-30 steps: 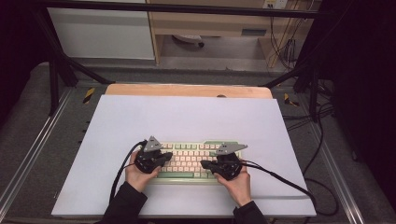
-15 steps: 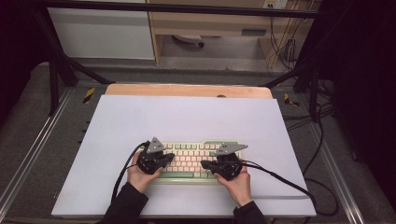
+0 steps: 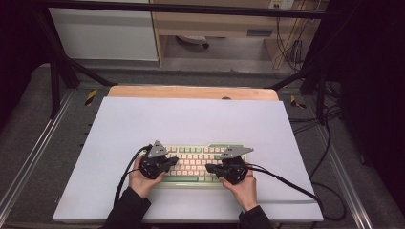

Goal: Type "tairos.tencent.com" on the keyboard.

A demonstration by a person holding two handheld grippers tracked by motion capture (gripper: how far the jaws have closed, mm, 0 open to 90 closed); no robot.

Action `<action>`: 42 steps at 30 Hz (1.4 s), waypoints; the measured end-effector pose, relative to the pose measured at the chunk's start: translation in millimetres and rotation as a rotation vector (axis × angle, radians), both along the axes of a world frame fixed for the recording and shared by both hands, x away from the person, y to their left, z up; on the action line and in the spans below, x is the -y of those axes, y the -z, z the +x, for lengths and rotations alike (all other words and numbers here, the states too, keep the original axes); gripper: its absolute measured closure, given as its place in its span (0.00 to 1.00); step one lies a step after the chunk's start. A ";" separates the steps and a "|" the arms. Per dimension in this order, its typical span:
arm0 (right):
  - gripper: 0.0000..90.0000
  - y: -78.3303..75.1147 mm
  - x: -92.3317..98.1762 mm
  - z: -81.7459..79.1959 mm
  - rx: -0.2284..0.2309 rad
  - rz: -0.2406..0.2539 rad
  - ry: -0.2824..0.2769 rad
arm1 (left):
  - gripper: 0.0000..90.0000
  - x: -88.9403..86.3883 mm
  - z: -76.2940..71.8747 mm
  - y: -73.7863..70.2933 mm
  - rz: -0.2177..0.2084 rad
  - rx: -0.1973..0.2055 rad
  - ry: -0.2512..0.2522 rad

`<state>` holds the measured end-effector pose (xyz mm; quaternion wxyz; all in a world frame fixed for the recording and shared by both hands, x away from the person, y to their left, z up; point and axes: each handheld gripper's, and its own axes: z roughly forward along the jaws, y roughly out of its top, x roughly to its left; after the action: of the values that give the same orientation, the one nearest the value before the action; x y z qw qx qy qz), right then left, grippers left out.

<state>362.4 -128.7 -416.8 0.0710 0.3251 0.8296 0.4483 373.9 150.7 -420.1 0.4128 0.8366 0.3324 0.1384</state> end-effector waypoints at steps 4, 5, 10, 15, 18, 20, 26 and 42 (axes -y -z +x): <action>1.00 -1.1 0.4 -0.3 0.002 0.005 0.001 | 1.00 -3.3 -4.8 -1.7 0.002 0.001 0.011; 1.00 -1.2 0.5 -0.3 0.003 0.005 0.002 | 1.00 -4.6 -5.8 -1.8 0.004 0.001 0.012; 1.00 -1.2 0.4 -0.2 0.003 0.007 0.002 | 1.00 -13.4 -9.0 -0.9 0.006 -0.005 0.007; 1.00 -1.6 0.5 -0.3 0.003 0.007 0.005 | 1.00 -21.7 -12.5 -1.2 0.004 -0.007 -0.004; 1.00 -1.3 0.1 -0.6 0.002 0.008 0.004 | 1.00 -26.0 -14.9 -1.4 0.005 -0.007 -0.008; 1.00 -1.3 0.0 -0.7 0.003 0.010 0.004 | 1.00 -29.5 -16.2 -1.4 0.002 -0.009 -0.015; 1.00 0.3 -1.2 -1.1 -0.003 0.010 0.002 | 1.00 -39.2 -20.8 -0.1 0.005 -0.012 -0.026; 1.00 13.0 -13.0 -0.9 -0.012 -0.015 -0.010 | 1.00 -54.1 -26.8 2.8 -0.013 -0.021 -0.040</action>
<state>361.5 -115.7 -429.7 0.0661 0.3229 0.8351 0.4405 347.2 204.9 -422.9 0.4120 0.8284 0.3543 0.1359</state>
